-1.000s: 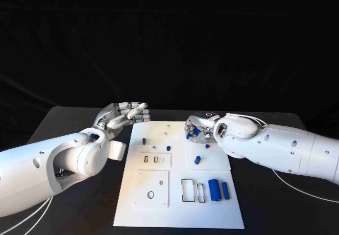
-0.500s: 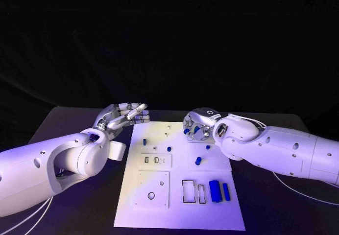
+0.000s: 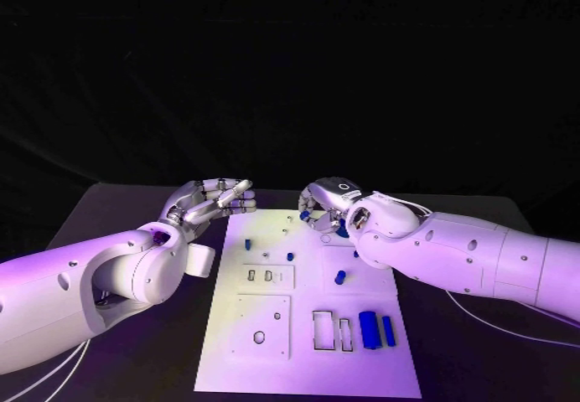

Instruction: Assemble the parts on the task board

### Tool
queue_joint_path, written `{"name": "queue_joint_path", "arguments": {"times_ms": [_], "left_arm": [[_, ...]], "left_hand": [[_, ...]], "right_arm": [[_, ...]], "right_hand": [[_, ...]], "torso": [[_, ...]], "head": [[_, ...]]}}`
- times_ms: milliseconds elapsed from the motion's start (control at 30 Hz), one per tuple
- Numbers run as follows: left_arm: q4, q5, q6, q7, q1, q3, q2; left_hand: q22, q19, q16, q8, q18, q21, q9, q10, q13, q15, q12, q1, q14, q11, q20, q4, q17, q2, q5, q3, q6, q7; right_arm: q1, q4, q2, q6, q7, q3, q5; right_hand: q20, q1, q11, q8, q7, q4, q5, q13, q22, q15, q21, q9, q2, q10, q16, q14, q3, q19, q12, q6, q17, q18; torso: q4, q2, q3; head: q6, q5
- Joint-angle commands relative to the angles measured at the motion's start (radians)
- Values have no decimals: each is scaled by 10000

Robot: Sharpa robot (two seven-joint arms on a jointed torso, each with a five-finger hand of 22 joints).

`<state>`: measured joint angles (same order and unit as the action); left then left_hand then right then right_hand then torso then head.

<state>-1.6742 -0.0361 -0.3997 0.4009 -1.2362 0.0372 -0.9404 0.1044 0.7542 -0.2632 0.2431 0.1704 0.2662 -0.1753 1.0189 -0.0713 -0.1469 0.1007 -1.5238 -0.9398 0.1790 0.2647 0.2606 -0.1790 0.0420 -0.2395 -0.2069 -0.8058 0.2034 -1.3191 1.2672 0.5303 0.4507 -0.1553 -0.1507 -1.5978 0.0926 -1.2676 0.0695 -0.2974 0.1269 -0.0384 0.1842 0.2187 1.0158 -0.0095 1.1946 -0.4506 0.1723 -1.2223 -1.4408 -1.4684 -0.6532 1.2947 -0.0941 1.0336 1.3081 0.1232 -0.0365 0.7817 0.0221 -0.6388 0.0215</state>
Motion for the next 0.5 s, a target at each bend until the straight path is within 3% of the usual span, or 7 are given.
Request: {"name": "queue_joint_path", "arguments": {"times_ms": [33, 167, 500], "left_arm": [[-34, 39, 116, 41, -20, -11, 22], [-43, 41, 126, 39, -28, -12, 28], [-55, 41, 142, 28, -48, -13, 39]], "left_hand": [[-17, 11, -29, -48, 112, -56, 12, 17, -14, -46, -69, 48, -17, 74, -14, -21, -16, 38, 24, -61, 72, 248], [-19, 8, -28, -47, 112, -59, 11, 18, -14, -47, -70, 47, -16, 74, -13, -21, -17, 41, 24, -65, 73, 248], [-23, 3, -27, -46, 112, -64, 10, 18, -15, -48, -74, 44, -15, 76, -13, -22, -20, 45, 24, -71, 73, 249]], "right_arm": [[3, -177, -187, 295, -132, 4, -163], [20, -388, -402, 294, -112, 3, -162], [59, -721, -734, 223, -69, 2, -134]], "right_hand": [[-23, -56, -49, -35, -10, 30, 46, 6, 4, -28, 28, -486, -44, -34, -46, -562, -69, -34, -13, -60, 55, -69], [-21, -48, -47, -33, -8, 31, 41, 7, 5, -25, 29, -493, -33, -29, -45, -561, -75, -37, -9, -68, 50, -69], [-18, -44, -45, -29, -6, 28, 40, 9, 12, -23, 32, -499, -21, -23, -48, -560, -84, -38, -4, -79, 51, -70]], "torso": [[-34, 35, 6], [-61, 58, 20], [-49, 69, 15]], "head": [[12, 11], [15, 14], [14, -31]]}}
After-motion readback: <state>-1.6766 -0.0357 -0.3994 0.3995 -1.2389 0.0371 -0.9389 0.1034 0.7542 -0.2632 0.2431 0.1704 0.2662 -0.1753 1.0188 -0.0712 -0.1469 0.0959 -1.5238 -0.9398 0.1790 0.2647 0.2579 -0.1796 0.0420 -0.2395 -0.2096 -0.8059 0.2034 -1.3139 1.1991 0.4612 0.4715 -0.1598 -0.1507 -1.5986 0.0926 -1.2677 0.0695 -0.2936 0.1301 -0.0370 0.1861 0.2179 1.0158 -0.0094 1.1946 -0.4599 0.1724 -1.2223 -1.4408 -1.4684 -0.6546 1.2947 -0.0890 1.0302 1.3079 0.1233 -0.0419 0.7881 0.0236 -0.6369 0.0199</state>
